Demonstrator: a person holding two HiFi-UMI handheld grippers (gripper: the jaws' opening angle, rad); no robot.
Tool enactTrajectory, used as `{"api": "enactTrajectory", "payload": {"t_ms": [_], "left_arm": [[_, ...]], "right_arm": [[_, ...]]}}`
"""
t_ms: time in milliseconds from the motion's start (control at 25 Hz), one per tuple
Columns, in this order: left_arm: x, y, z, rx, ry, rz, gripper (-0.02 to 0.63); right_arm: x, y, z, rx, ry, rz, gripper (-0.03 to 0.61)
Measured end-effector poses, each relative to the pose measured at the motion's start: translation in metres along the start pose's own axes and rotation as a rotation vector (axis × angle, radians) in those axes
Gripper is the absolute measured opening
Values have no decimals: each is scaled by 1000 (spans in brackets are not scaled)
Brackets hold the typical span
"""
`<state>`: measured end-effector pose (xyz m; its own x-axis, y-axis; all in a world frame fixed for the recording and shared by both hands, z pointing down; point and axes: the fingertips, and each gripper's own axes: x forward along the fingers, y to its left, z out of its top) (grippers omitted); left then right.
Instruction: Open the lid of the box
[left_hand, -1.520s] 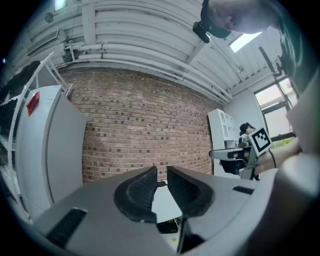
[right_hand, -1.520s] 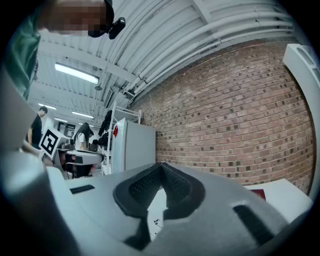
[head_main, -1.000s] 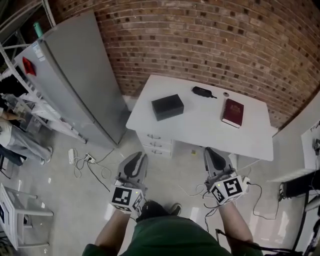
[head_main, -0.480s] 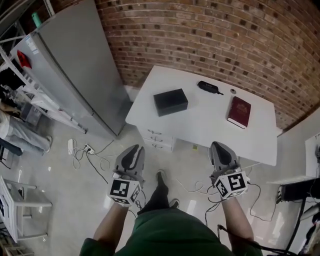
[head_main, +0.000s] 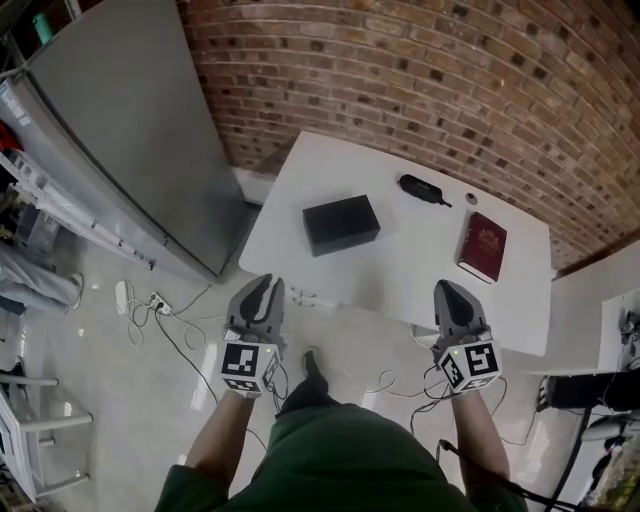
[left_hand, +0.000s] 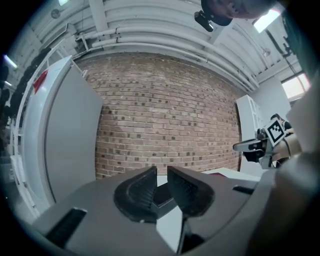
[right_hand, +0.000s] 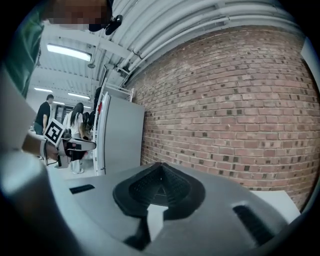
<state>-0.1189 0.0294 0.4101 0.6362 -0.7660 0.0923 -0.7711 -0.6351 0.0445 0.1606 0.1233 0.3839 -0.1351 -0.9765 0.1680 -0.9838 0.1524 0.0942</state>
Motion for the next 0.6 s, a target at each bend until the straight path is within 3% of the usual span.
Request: {"api": "enactTrajectory", "payload": {"t_ms": [280,600], "left_arm": [[63,21,-40,22,71,-61,92],[105,16,-91,31,202,-78,104]], "right_arm": [[72,-15,-25,-11,71,-3,3],[145,-29,-76,-48,171,112,7]]}}
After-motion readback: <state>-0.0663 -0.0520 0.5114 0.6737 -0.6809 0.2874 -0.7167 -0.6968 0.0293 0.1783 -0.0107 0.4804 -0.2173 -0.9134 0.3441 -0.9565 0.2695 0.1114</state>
